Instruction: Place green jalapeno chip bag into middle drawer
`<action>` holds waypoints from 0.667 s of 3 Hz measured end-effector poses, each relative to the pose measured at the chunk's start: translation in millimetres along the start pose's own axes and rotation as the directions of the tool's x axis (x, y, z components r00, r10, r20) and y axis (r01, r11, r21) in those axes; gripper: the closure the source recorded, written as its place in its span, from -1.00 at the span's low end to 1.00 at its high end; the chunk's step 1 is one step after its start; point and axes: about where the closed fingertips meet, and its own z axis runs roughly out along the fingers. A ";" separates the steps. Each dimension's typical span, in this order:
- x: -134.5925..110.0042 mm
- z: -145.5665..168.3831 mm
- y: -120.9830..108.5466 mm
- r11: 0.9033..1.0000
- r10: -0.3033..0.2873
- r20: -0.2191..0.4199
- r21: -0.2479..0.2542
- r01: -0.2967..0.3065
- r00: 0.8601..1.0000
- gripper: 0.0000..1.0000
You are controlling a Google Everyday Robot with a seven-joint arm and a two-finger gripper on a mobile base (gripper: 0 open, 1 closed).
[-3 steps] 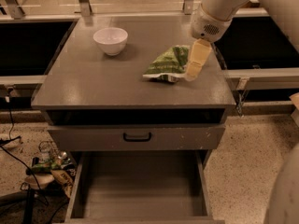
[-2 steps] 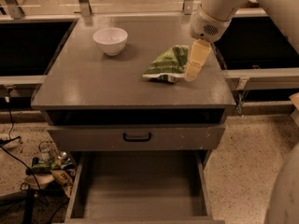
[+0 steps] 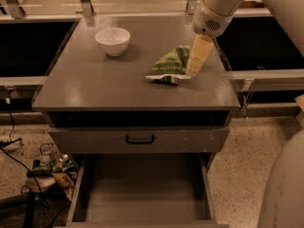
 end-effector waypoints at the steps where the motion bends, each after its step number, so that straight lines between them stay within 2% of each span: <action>1: -5.1 8.2 -18.6 1.000 0.004 0.005 -0.013 -0.004 1.000 -1.00; 2: -0.9 50.9 -34.8 0.996 0.026 -0.013 -0.088 -0.027 1.000 -1.00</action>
Offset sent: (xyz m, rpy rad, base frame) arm 0.0468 0.0024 -0.0237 0.0171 0.0913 0.0062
